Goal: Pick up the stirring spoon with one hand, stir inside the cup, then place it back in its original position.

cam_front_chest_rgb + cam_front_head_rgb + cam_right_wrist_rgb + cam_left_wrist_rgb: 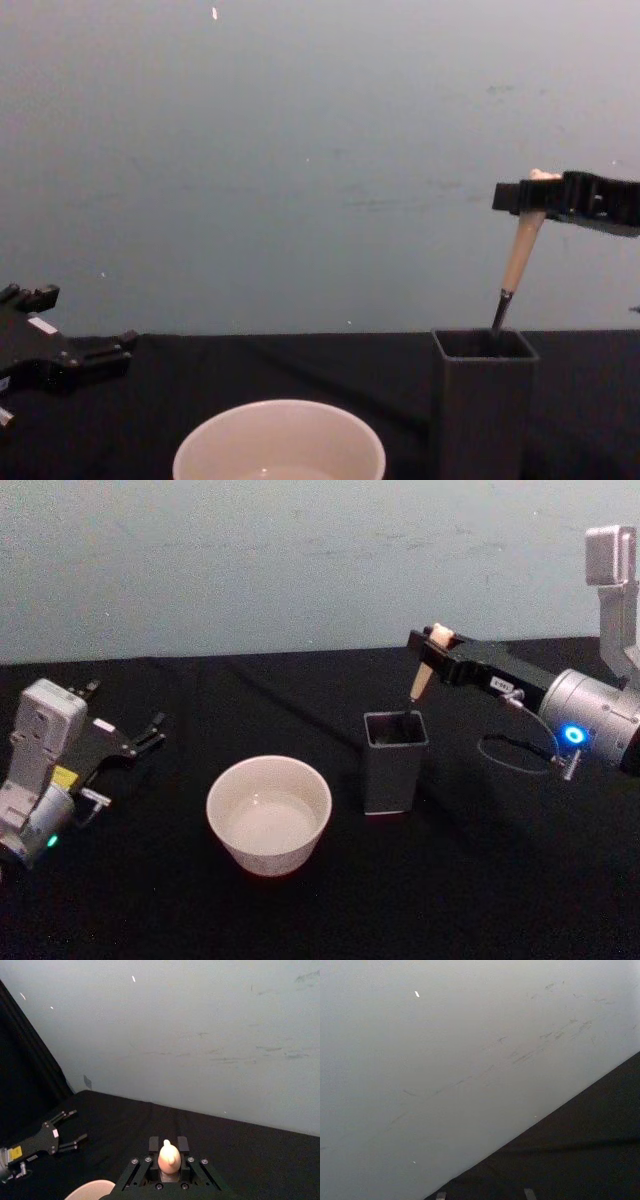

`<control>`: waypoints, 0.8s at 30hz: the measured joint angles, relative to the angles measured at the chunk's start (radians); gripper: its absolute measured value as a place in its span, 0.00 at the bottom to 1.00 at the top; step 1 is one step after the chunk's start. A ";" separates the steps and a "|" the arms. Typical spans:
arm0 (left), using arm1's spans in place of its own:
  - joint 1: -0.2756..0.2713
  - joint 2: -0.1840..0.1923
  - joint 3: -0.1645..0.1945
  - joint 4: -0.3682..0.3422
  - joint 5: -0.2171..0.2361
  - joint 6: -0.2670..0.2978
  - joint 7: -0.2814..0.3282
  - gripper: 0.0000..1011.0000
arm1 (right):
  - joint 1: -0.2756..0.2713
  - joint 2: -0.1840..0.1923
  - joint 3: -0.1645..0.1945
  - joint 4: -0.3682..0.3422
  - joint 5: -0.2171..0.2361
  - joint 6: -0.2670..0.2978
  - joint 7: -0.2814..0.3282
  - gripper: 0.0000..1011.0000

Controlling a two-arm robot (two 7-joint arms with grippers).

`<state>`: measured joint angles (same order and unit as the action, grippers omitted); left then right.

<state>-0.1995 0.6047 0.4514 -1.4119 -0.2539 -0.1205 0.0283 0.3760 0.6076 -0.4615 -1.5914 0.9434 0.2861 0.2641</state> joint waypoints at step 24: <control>0.000 0.000 0.000 0.000 0.000 0.000 0.000 0.99 | 0.002 -0.030 -0.050 0.064 -0.077 0.037 0.021 0.22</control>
<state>-0.1995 0.6047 0.4514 -1.4120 -0.2539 -0.1205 0.0283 0.3778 0.5777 -0.5114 -1.5270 0.8659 0.3232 0.2848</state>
